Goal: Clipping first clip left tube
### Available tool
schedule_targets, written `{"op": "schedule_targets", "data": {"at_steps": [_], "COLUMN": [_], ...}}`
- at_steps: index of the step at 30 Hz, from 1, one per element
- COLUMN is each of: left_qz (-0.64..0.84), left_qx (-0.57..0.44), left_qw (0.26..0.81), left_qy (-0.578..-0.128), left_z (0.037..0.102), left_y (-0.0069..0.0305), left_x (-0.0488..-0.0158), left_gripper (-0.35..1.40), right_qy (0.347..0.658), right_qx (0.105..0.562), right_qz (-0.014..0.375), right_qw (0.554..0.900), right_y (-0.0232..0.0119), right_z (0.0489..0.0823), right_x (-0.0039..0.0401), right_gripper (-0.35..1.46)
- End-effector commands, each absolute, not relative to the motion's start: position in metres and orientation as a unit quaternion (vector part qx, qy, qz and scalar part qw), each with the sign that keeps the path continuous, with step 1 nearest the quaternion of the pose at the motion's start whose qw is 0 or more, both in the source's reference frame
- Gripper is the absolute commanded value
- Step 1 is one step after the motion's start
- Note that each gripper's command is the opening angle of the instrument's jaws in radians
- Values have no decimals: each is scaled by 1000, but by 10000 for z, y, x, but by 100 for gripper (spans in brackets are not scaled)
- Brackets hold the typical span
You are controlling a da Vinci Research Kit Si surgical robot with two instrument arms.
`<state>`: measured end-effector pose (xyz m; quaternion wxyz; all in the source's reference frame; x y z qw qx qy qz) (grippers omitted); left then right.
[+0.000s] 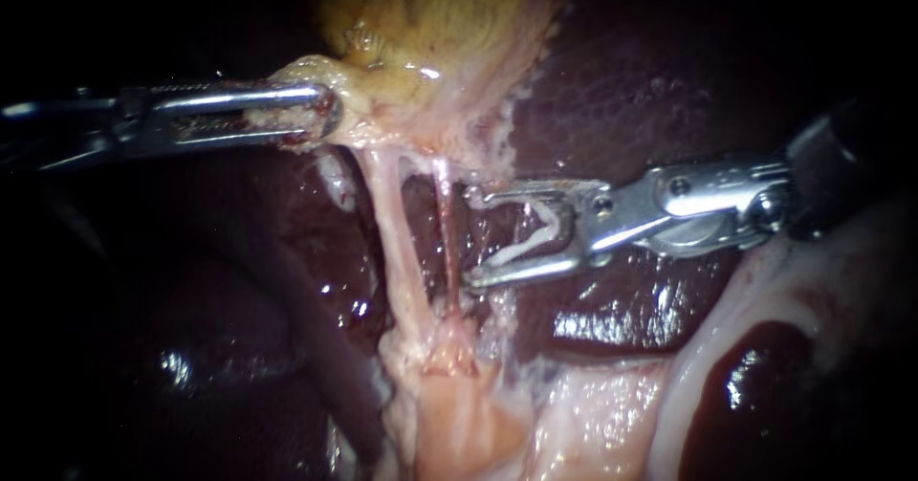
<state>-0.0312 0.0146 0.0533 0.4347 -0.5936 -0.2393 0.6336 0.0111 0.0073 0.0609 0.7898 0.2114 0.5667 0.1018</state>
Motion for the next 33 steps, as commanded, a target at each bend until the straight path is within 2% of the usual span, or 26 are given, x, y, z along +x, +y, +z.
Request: {"op": "schedule_targets", "data": {"at_steps": [1, 7, 18, 33], "left_qz": [634, 634, 634, 634], "left_qx": [-594, -594, -594, -594], "left_qw": [435, 435, 435, 435], "left_qy": [-239, -239, -239, -239], "left_z": [534, 535, 535, 535], "left_y": [145, 145, 145, 145], "left_x": [-312, -312, -312, -312], "left_gripper": [-35, -35, -35, -35], "right_qy": [567, 569, 565, 562], "right_qx": [213, 222, 291, 330], "right_qz": [103, 93, 129, 155], "right_qw": [789, 786, 761, 742], "right_y": [74, 72, 52, 31], "right_z": [607, 597, 569, 553], "right_x": [107, 95, 106, 141], "right_gripper": [49, 49, 49, 48]}}
